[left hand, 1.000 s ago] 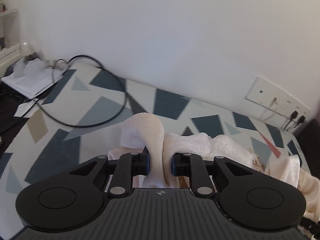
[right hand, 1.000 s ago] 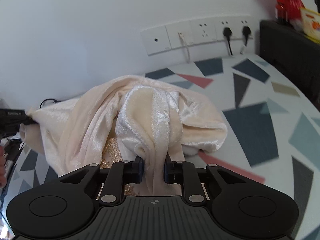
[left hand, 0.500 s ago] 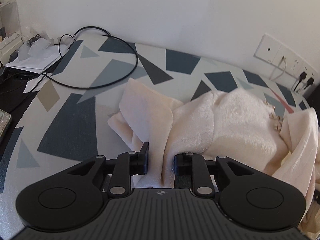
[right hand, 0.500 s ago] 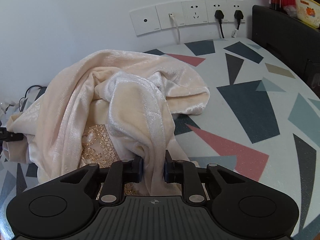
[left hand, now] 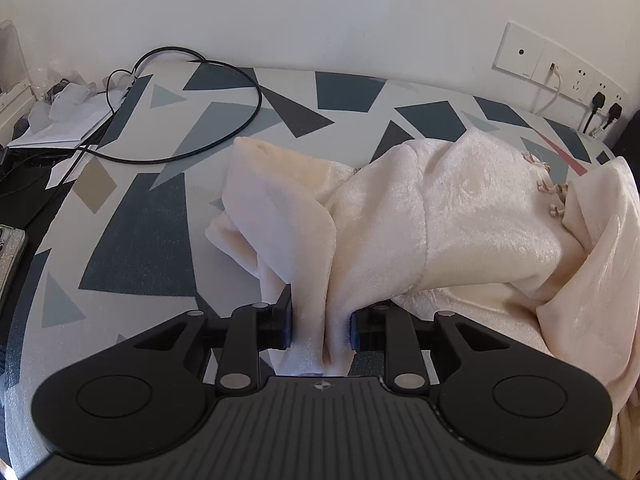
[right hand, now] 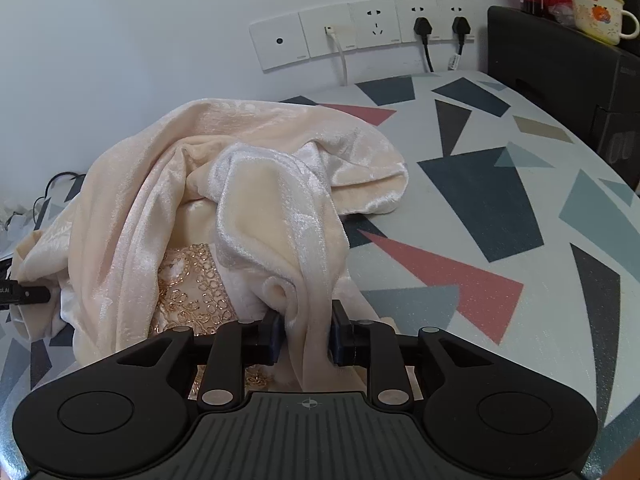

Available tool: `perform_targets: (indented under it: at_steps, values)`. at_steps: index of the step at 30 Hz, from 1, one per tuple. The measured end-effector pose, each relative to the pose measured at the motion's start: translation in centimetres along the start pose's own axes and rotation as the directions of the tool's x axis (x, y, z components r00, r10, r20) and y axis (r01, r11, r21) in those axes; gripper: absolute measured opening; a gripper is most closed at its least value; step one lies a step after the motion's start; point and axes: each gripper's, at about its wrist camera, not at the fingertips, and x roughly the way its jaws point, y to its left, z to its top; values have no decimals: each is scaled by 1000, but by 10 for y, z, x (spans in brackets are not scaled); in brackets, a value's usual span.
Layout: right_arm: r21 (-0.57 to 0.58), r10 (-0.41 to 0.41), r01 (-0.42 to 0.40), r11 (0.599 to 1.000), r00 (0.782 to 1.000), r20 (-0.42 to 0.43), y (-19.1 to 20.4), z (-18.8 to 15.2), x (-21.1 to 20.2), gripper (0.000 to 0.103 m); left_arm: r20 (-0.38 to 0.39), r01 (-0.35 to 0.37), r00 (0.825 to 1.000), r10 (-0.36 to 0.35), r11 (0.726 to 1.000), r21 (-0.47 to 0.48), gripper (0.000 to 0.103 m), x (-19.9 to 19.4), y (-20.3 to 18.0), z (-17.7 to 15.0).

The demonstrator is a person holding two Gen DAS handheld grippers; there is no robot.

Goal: Fold clothes

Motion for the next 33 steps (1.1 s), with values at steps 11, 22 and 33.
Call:
perform_targets:
  at_steps: [11,22,33]
  values:
    - [7,-10,10,1000,1000,1,0,-4,-5,27,-31,-11,999,12,1000,13,36,1,0,-9]
    - [15,-12,12,1000,1000,-1,-1,-8,-10,28,-58,-23,998,24,999,26,41,3,-1,-13]
    - [18,-17,18,1000,1000,-6,-1,-11,-13,28,-122,-25,992,25,1000,0,45,8,5,-25]
